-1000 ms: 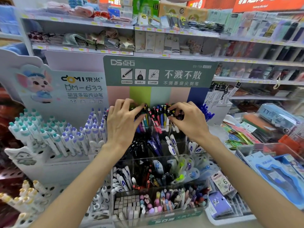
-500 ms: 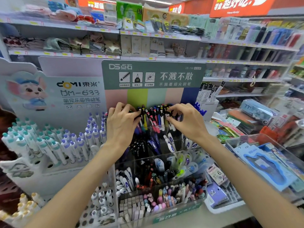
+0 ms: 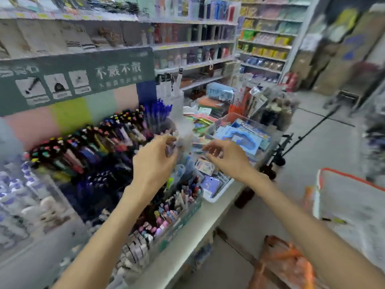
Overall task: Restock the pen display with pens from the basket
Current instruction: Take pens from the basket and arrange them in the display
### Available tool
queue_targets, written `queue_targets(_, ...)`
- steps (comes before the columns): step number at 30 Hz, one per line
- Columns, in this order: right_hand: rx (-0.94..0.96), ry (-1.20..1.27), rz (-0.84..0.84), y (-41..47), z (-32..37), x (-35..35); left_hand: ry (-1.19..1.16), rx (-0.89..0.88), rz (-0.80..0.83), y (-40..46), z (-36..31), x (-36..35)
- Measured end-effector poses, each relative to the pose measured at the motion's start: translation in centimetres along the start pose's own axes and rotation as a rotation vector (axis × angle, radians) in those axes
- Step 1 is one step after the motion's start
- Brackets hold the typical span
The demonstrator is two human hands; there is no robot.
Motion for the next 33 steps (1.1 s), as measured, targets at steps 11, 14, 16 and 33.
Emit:
queue_targets(11, -0.582, 0.005, -0.239, -23.5, -21.1, 15.3, -0.133, -0.349, 0.602, -9.0, -23.3, -21.0)
queue_targets(14, -0.684, 0.0, -0.255, -30.2, -26.1, 19.3, -0.132, -0.399, 0.681, -13.0, -30.2, -26.0)
queue_targets(16, -0.762, -0.017, -0.246, -34.3, -29.5, 21.5, -0.137, -0.422, 0.738, -15.4, -34.4, -29.1)
queue_targets(33, -1.269, 0.152, 0.12, -46.0, -51.1, 17.7, 0.193, -0.066, 1.271, -26.5, -33.9, -54.0)
Point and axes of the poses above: each hand's wrist, its own y-axis towards the middle knuckle, its own x-axis out of the back of the hand, z = x × y, the point moved 9 cm from there along y, towards the middle knuckle, and after that the axes turned 4 degrees about y, right-handed, at the moved point
